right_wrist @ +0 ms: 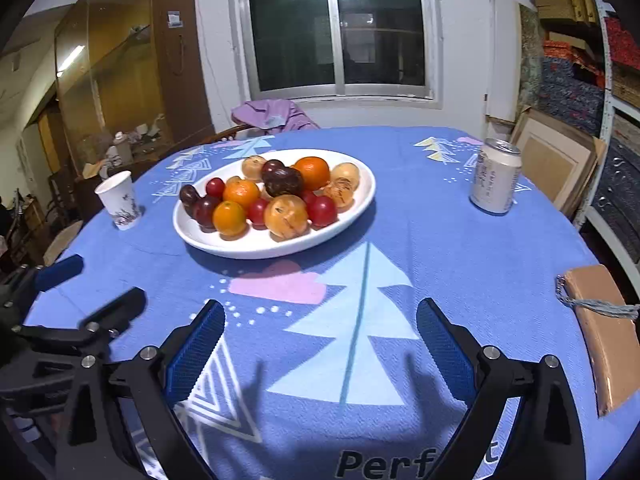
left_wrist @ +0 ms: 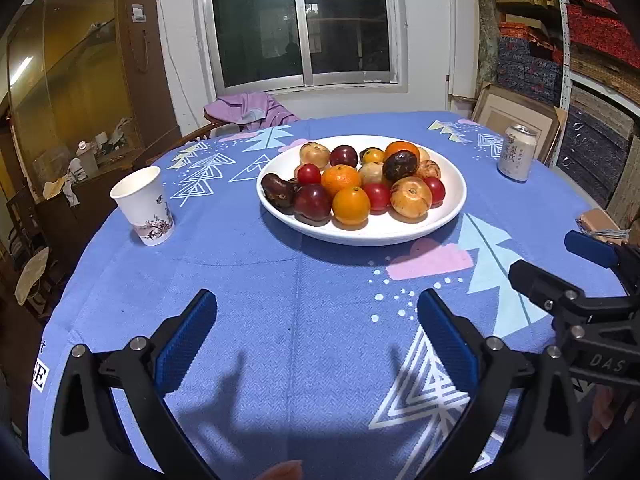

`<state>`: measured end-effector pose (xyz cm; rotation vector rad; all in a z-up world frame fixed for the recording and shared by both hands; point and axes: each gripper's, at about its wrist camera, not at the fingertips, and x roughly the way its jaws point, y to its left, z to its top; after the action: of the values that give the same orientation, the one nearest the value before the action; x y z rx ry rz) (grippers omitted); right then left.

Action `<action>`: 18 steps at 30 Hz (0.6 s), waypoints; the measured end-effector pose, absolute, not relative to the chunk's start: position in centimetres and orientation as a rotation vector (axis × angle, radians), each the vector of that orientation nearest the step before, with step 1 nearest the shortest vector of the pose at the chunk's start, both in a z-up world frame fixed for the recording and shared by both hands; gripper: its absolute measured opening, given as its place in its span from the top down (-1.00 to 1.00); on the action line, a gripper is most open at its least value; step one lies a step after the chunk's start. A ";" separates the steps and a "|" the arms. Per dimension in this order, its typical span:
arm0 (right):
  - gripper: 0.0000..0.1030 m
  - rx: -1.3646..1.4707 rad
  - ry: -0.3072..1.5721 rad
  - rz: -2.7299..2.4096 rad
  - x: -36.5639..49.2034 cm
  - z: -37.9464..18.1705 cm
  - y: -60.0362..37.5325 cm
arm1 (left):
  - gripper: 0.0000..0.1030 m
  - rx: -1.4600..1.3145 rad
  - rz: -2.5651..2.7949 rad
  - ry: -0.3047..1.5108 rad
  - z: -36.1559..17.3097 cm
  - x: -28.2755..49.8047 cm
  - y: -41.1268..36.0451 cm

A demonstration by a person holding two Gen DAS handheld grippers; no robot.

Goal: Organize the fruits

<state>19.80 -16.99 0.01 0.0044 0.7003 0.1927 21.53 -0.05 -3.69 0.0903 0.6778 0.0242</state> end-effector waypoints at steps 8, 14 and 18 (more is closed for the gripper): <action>-0.93 0.002 0.733 0.175 20.1 -0.8 -16.8 | -0.92 0.049 -0.006 0.641 -2.8 20.5 0.0; -0.93 -0.030 0.760 0.177 20.2 -1.4 -16.0 | -0.92 0.038 -0.003 0.639 -2.7 20.5 0.2; -0.93 -0.036 0.767 0.180 20.2 -1.5 -15.9 | -0.92 0.038 -0.006 0.640 -2.7 20.4 0.3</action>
<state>20.22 -15.85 -1.53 -0.0361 0.7675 0.1800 20.41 0.31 -2.69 0.0377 0.6397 -0.0061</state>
